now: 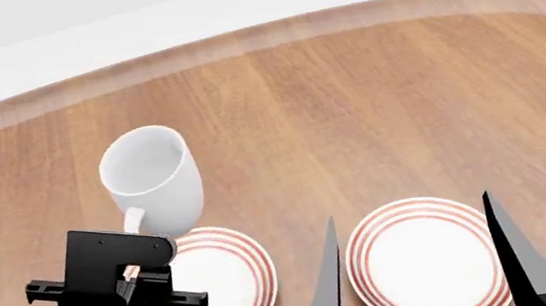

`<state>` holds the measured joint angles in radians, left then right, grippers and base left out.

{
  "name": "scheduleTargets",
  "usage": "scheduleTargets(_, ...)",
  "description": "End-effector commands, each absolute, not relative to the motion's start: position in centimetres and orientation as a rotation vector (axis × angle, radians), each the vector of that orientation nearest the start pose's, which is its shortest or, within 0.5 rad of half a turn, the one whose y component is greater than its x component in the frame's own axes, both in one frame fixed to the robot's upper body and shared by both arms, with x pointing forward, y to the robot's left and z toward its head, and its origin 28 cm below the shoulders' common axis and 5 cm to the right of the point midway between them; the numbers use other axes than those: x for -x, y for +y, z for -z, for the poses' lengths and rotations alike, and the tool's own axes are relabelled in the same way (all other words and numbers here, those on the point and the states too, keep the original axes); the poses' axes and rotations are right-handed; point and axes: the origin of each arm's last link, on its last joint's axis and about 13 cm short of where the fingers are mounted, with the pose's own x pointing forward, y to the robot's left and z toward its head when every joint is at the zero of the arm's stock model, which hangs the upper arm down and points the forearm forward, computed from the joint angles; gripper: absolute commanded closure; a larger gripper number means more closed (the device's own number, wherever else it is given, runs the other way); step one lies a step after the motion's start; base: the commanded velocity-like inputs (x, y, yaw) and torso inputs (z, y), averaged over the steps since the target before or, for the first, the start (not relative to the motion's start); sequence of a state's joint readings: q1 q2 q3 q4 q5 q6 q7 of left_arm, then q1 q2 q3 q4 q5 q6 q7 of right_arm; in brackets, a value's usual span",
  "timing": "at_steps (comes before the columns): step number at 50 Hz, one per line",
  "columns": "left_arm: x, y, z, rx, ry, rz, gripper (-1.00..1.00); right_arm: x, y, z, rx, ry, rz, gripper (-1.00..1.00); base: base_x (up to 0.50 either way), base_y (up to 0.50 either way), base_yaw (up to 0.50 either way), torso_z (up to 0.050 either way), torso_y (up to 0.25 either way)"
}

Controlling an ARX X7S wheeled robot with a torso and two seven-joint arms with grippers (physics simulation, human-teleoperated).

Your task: Put the white mug on the left plate.

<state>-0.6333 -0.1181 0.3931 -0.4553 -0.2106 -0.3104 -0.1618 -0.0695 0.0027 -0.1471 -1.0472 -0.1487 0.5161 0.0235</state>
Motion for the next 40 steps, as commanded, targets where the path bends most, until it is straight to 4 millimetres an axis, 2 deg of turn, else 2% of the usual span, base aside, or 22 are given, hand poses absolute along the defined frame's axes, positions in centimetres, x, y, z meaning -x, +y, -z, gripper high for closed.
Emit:
scheduleTargets(1, -33.3, 18.1, -4.6, -0.162, 0.202, 0.099, 1.00, -14.6, -8.1, -17.2, 0.057, -0.462, -0.026, -1.00, 0.00, 0.00, 0.00, 0.000, 0.000)
scheduleTargets(17, -32.8, 18.2, -2.6, -0.167, 0.245, 0.096, 1.00, -14.6, -8.1, -17.2, 0.065, -0.467, -0.028, -1.00, 0.00, 0.00, 0.00, 0.000, 0.000)
scheduleTargets(40, -32.5, 18.0, -1.2, -0.183, 0.270, 0.111, 1.00, -14.5, -8.1, -17.2, 0.065, -0.471, -0.026, -1.00, 0.00, 0.00, 0.00, 0.000, 0.000)
